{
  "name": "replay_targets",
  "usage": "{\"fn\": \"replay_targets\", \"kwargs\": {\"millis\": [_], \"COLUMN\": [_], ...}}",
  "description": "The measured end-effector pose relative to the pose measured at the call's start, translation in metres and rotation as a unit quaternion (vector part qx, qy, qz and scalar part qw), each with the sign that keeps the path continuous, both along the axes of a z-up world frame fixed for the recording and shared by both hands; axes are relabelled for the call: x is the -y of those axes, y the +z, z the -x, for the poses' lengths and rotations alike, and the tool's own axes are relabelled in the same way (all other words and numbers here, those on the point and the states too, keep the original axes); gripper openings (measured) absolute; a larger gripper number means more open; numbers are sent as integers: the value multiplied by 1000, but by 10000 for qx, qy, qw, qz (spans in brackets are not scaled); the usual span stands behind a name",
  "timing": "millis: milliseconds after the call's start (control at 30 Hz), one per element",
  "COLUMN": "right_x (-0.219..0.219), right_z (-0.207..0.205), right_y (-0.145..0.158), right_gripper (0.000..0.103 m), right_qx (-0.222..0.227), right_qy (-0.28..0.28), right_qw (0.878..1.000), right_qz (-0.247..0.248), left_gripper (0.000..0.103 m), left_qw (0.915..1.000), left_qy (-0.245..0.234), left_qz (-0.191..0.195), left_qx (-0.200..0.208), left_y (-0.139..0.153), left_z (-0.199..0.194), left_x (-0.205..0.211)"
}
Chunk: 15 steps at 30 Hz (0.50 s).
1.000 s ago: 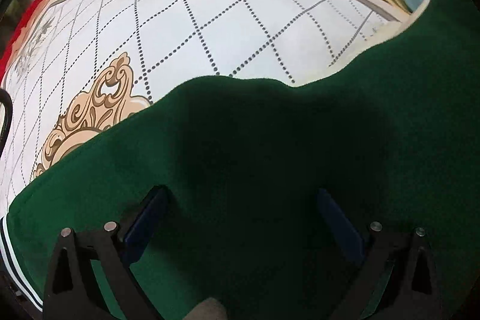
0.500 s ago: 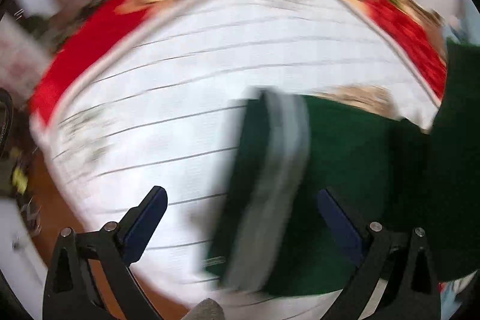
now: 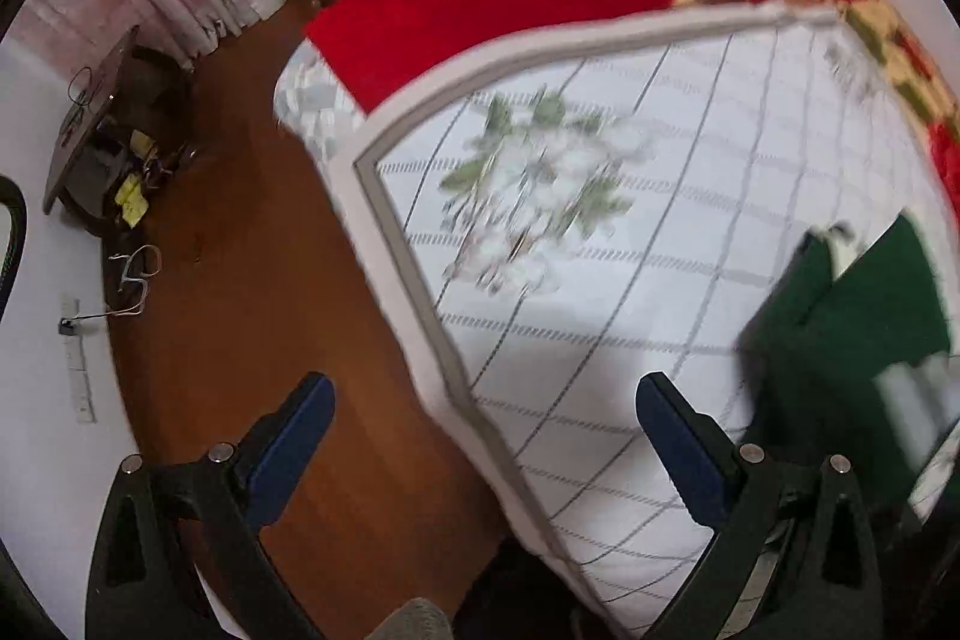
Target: Fold large clothes
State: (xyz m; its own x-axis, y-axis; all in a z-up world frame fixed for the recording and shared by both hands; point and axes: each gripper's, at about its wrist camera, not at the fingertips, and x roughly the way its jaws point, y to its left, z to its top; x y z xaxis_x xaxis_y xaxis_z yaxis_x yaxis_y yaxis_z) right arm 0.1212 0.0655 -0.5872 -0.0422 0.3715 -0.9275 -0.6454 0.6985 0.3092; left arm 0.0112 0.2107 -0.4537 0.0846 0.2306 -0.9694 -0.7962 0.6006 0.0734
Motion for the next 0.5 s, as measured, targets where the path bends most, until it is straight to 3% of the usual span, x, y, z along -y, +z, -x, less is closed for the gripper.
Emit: {"fn": "replay_targets", "kwargs": {"millis": [100,167,233,300,367,433,467,500], "right_x": [11,32,64,104,137,179,192,203], "right_z": [-4,-5,-8,-21,-42,-47,-37,-44], "right_y": [19,36,48,56,57,52,51,47], "right_gripper": [81,81,91,92,92,92,92,92], "right_qx": [-491,-815,-1198,-1425,-1441,-1352,-1288,-1237], "right_qy": [145,35,-313,-920,-1477,-1988,-2191,-2386], "right_qw": [9986,9955,9893,9807,9746,9684,9657,9625], "right_qz": [-139,-480,-770,-969,-867,-663,-538,-374], "left_gripper": [103,103,103,103,103,103,103,103], "left_qw": [9989,9963,9933,9903,9886,9894,9898,9884], "left_qy": [-54,-206,-444,-734,-982,-1210,-1344,-1499], "left_qz": [106,150,228,367,543,439,315,20], "left_qx": [443,816,1047,1119,1003,666,365,-233], "left_y": [25,47,58,56,39,12,-4,-37], "left_z": [-22,-42,-61,-81,-95,-104,-108,-110], "left_x": [2,10,23,44,65,84,93,103]}}
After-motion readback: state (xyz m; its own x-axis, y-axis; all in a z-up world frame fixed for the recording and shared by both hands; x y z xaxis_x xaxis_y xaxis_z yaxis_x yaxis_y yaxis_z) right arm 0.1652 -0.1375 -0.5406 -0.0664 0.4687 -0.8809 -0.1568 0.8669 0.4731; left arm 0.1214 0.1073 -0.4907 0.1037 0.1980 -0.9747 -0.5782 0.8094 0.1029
